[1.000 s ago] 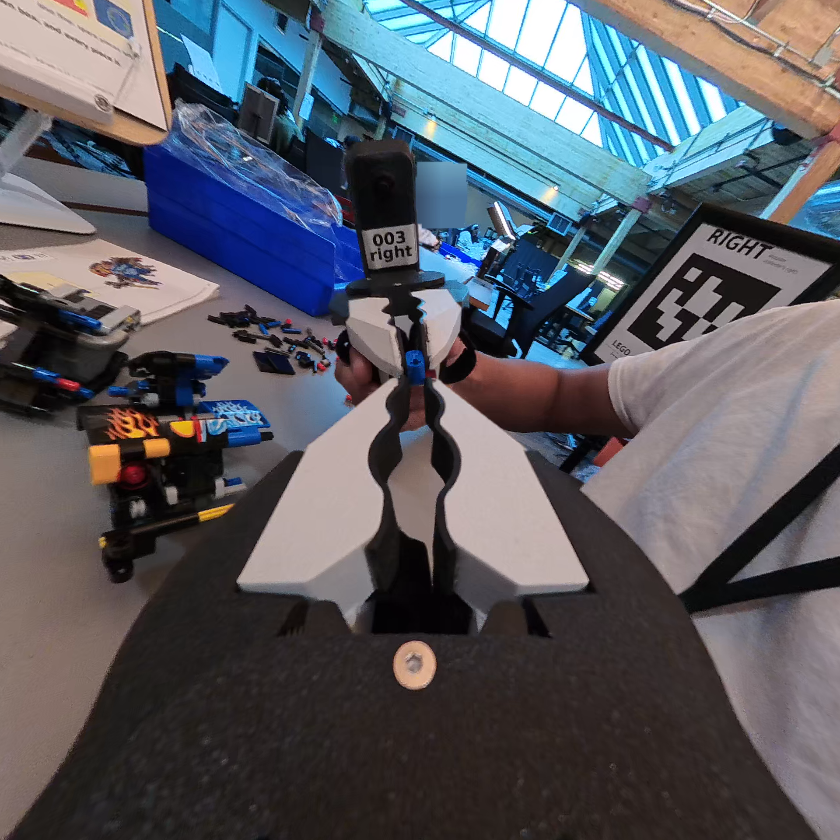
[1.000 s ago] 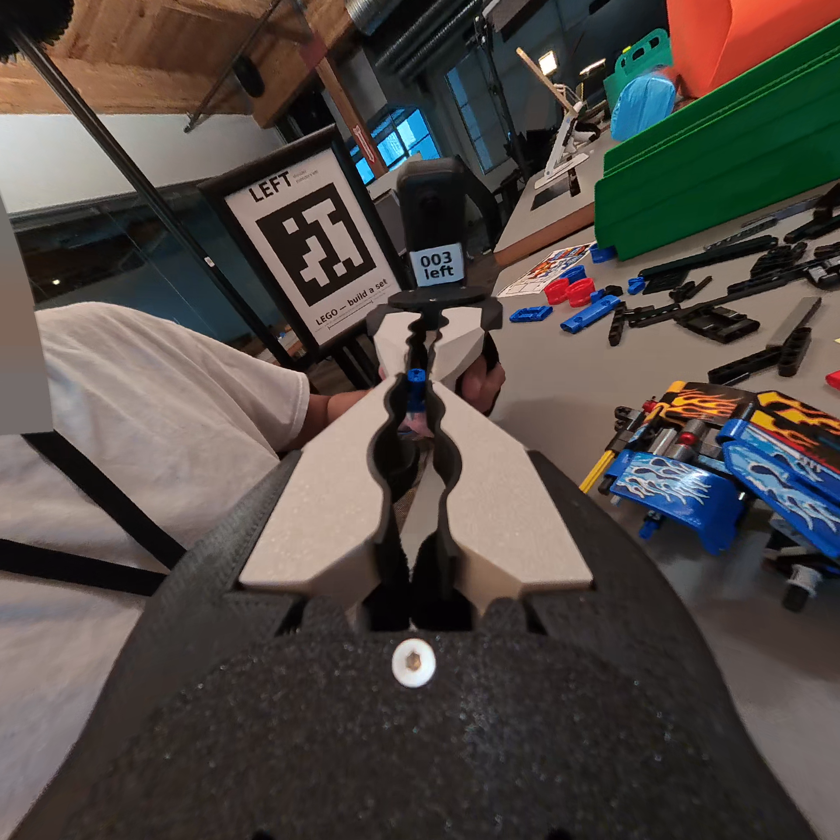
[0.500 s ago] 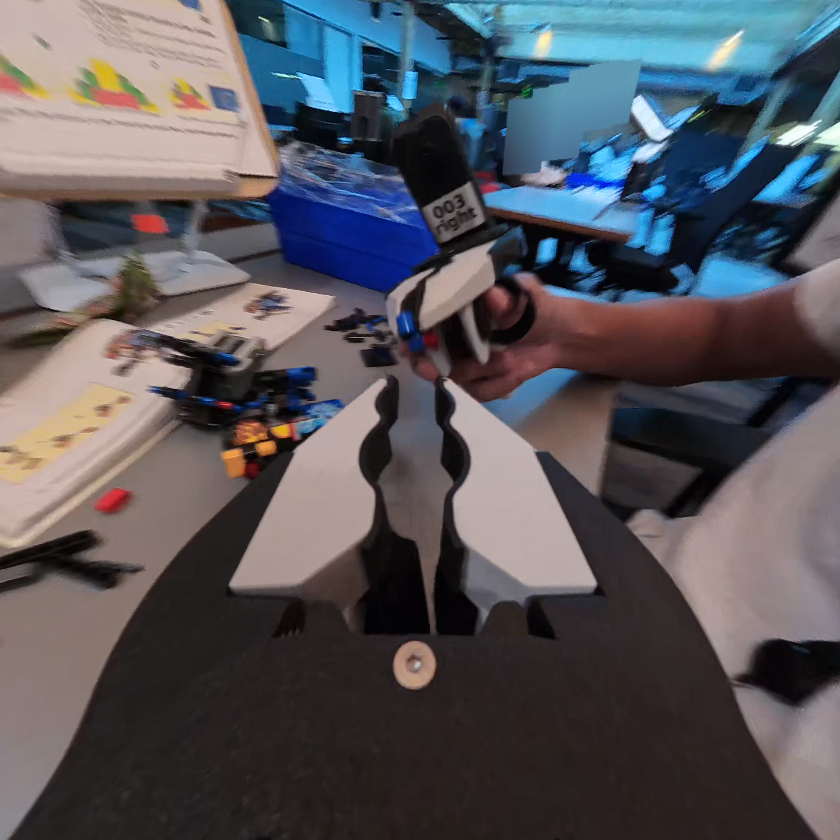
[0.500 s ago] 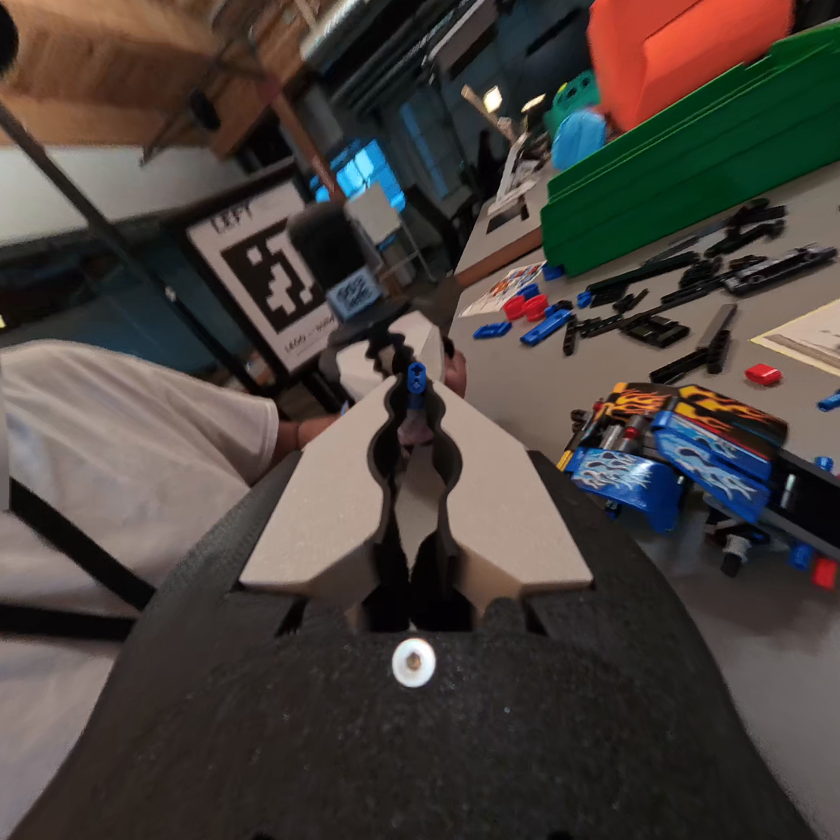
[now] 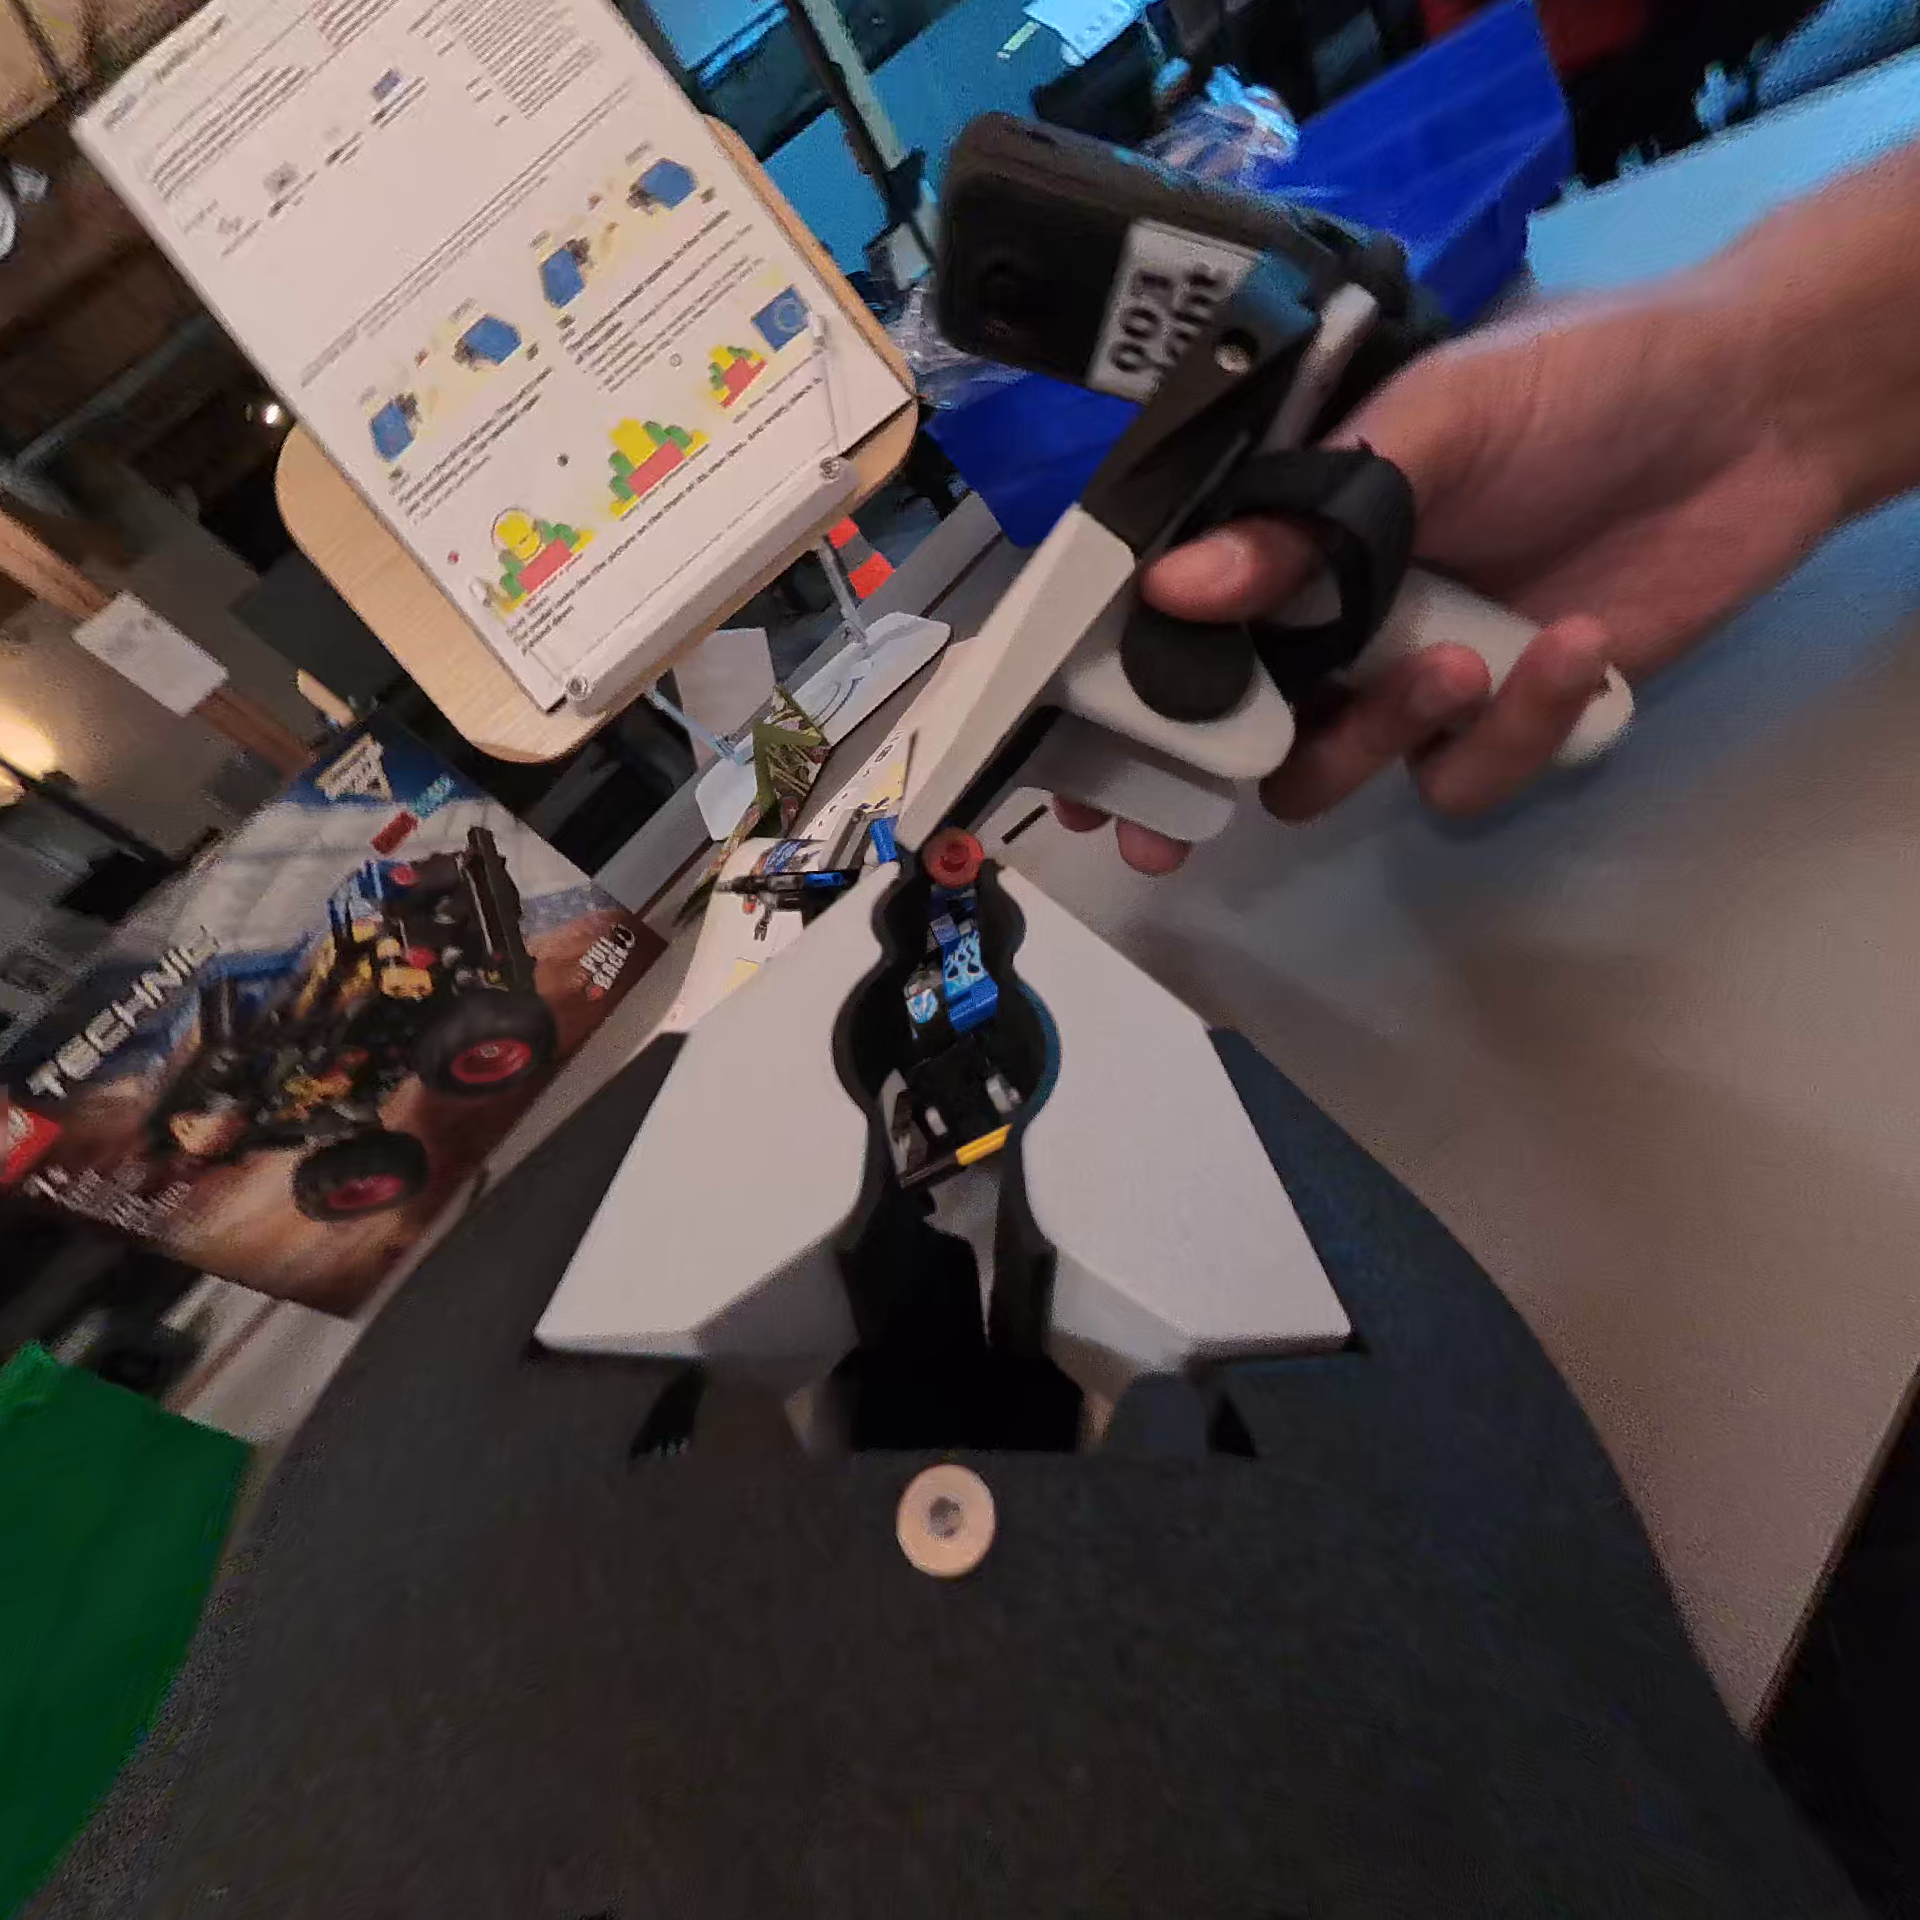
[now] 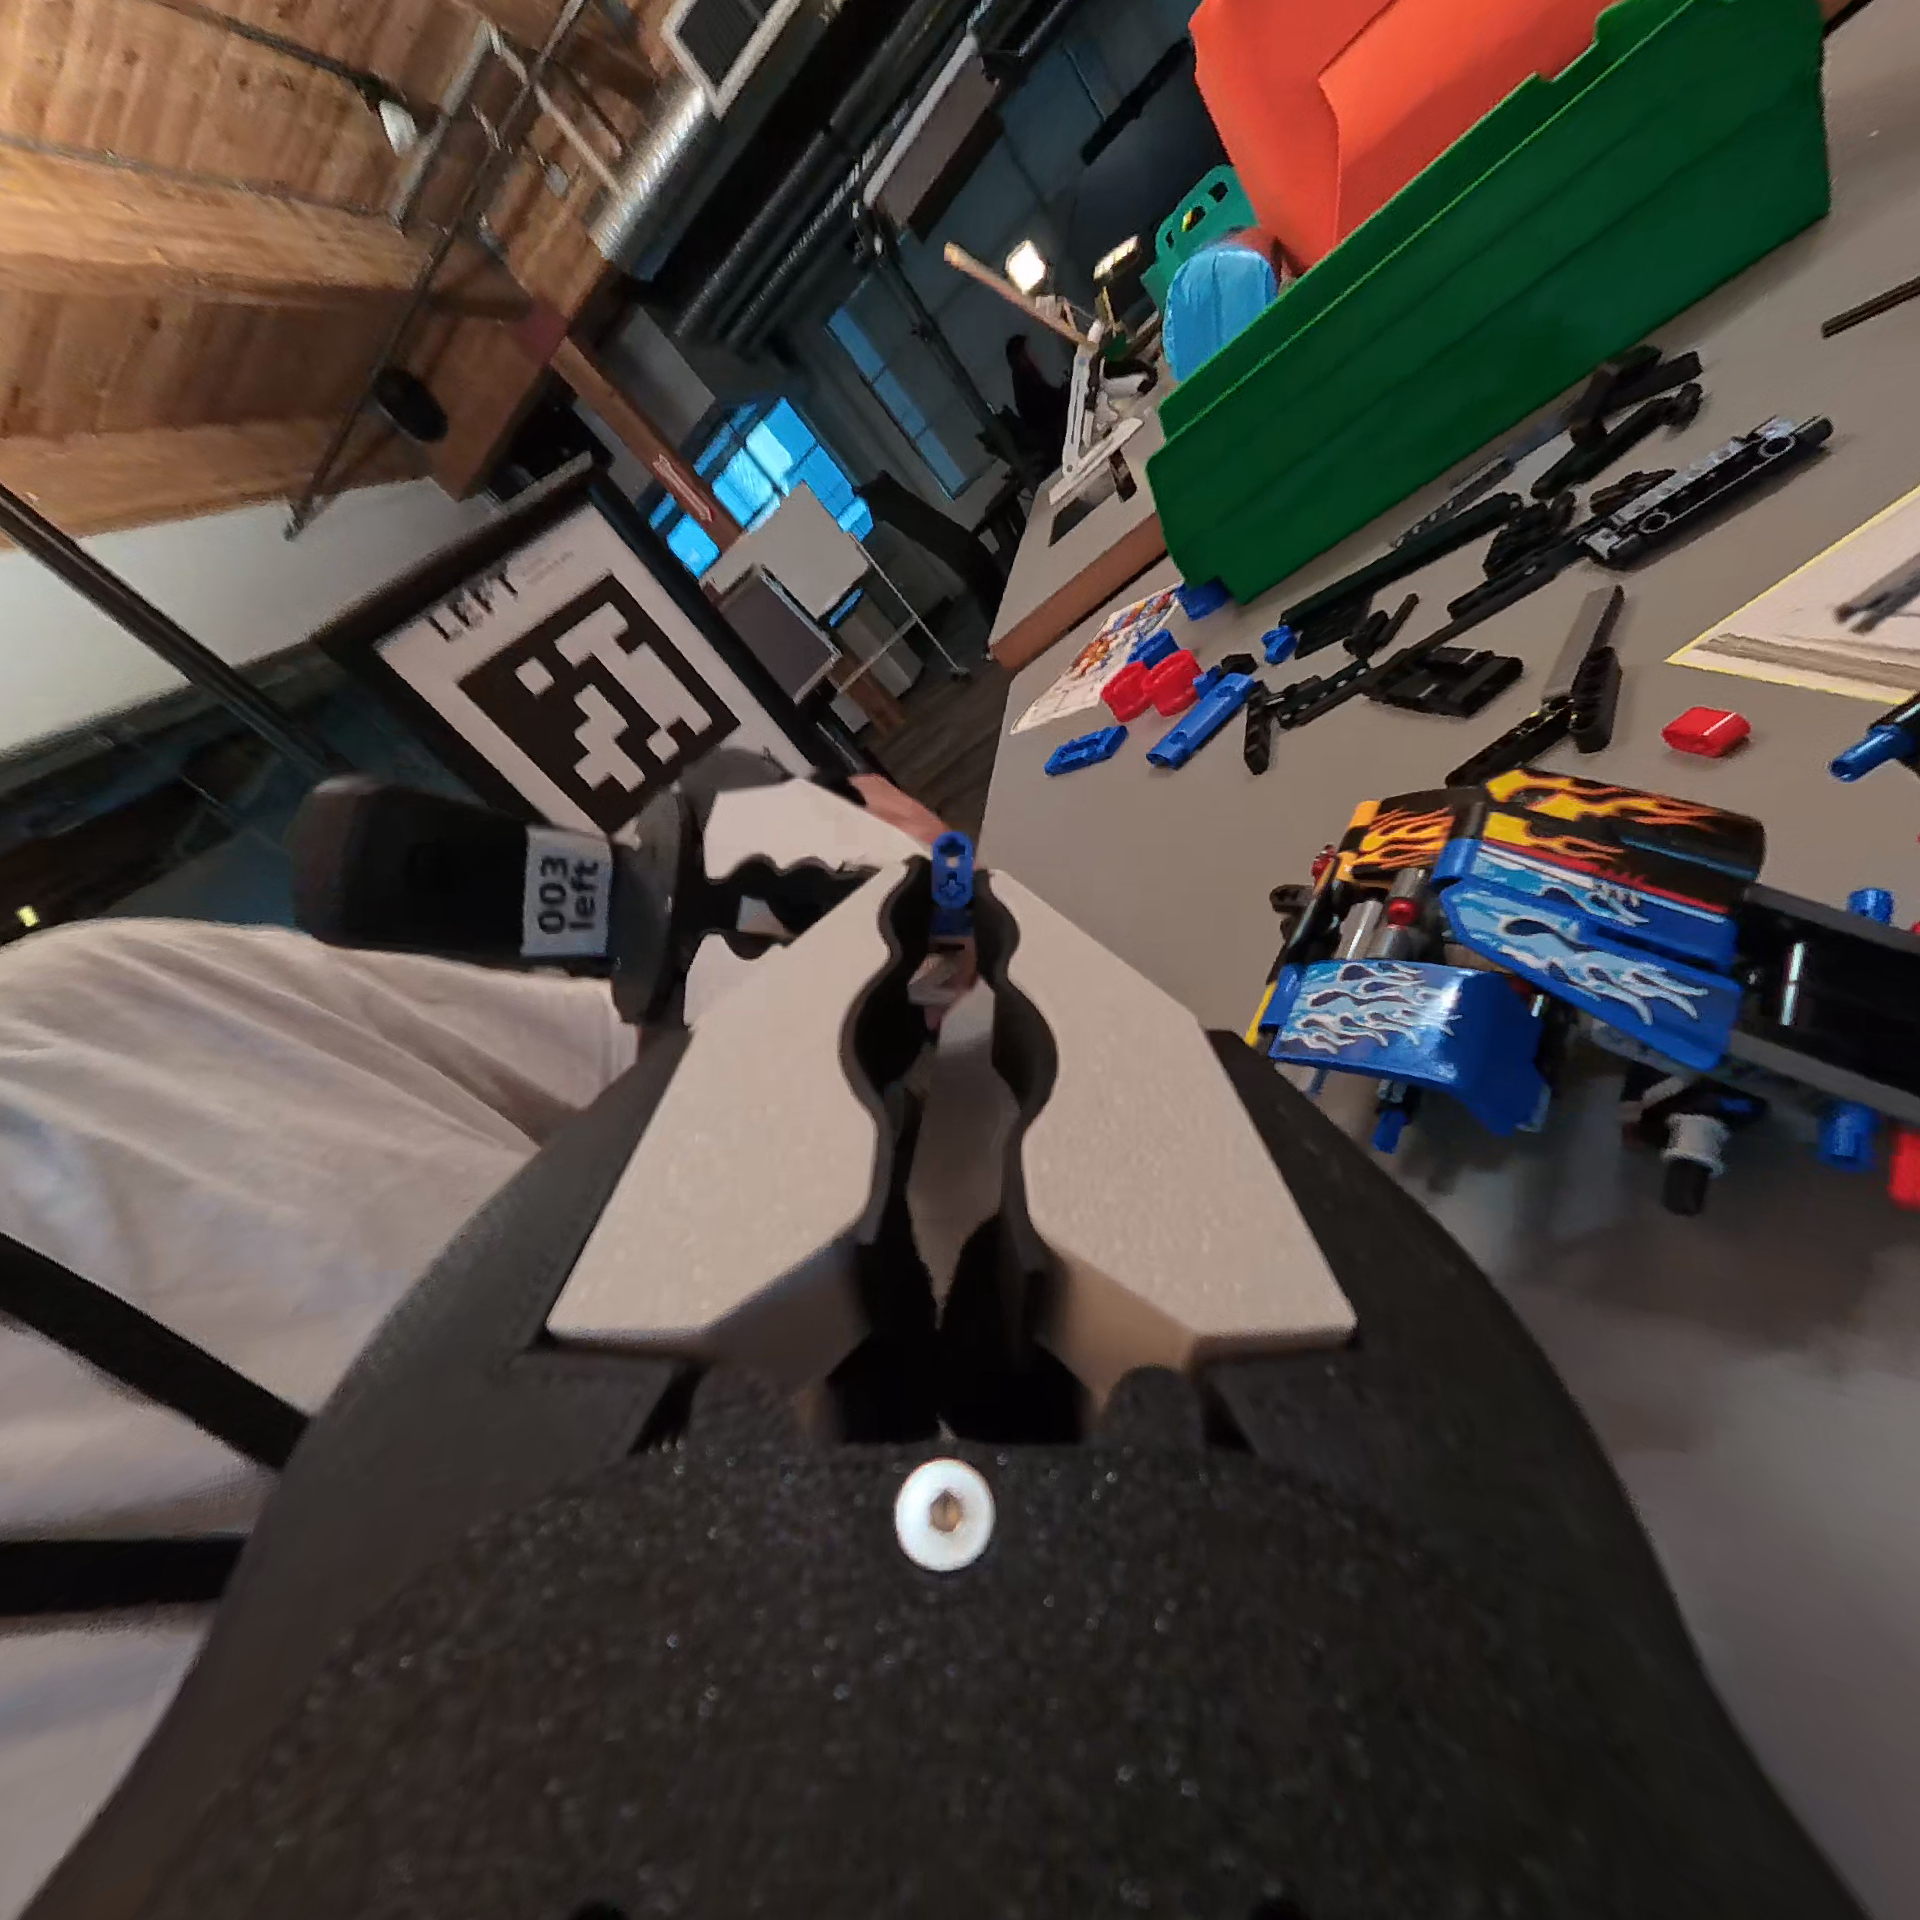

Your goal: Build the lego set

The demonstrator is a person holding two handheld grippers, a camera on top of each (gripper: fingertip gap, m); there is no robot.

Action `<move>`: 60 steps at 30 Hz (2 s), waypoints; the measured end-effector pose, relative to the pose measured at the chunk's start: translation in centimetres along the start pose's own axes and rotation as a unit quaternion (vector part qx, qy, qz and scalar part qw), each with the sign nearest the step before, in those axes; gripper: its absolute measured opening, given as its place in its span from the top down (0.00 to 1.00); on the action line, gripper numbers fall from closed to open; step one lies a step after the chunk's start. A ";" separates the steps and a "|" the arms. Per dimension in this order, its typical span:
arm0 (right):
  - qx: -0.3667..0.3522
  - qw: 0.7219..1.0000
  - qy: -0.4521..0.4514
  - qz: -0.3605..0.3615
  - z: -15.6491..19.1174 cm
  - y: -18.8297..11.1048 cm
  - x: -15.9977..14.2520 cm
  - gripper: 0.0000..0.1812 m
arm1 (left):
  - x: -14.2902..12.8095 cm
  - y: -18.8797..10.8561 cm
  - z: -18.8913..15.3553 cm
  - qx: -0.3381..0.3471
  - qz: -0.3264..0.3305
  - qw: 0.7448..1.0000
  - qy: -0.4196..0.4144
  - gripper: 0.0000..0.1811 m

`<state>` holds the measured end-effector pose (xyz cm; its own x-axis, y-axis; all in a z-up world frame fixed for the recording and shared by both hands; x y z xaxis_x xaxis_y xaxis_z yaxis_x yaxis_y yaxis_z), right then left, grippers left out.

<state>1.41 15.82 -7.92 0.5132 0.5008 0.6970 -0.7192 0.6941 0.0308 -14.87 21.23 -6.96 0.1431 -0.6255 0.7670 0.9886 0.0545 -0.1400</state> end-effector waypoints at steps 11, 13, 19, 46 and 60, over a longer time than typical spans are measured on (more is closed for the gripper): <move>0.010 0.985 -0.126 0.117 0.9 -0.5 -0.4 0.96 | 0.3 -1.0 -0.4 -0.103 -0.004 0.967 0.232 0.97; 0.010 0.984 -0.131 0.122 0.9 -0.5 -0.5 0.96 | 0.3 -1.1 -0.3 -0.116 -0.003 0.961 0.250 0.97; 0.016 0.985 -0.124 0.121 1.0 -0.4 -0.5 0.96 | 0.5 -1.3 0.0 -0.127 -0.003 0.955 0.268 0.97; -0.255 0.963 -0.083 -0.024 1.6 -2.5 -4.1 0.96 | -5.1 4.7 5.8 -0.290 -0.022 0.906 0.308 0.86; -0.260 0.959 -0.037 -0.105 0.6 -3.0 -3.9 0.97 | -6.3 5.7 3.4 -0.131 -0.061 0.908 0.393 0.93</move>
<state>1.29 11.51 -10.30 0.5725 0.2976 0.7640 -0.2633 0.9492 -0.1725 -9.97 28.16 -10.44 -0.1451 -0.9825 0.1164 0.9353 -0.1746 -0.3079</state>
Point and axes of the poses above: each gripper's, where its closed fingertips meet, y out along the fingers, x out of its top, z = x × y across the jaws, the point moved 10 cm from there along -y, back along the fingers, and after that the axes turned 6 degrees about y, right-handed, at the moved point
